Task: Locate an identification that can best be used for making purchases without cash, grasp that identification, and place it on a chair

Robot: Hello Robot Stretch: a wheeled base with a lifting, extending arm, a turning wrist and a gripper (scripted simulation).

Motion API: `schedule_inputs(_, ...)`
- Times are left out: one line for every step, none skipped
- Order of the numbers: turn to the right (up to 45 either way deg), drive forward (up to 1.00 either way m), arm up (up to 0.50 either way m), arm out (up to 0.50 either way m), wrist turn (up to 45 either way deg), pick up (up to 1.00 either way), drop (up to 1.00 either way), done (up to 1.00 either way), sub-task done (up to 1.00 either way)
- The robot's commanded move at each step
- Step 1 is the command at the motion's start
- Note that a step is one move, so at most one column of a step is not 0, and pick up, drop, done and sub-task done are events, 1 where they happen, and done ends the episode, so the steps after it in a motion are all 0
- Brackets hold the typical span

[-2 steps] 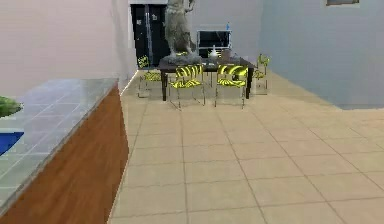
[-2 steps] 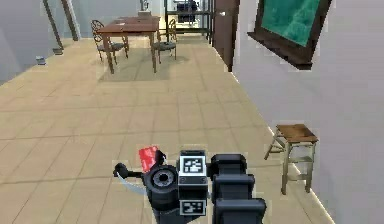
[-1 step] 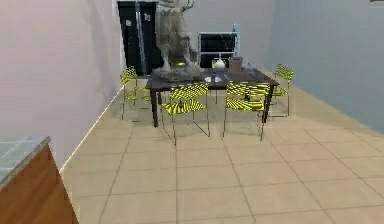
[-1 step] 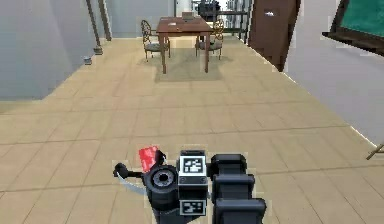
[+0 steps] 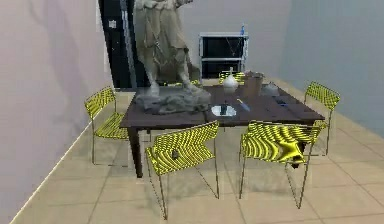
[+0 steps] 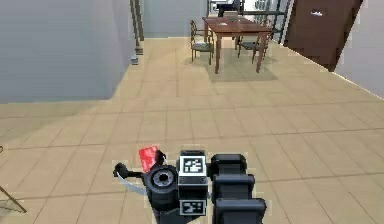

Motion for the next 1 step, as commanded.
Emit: schedule_inputs(0.0, 0.3, 0.0, 0.0, 0.0, 0.0, 0.0, 0.0, 0.0)
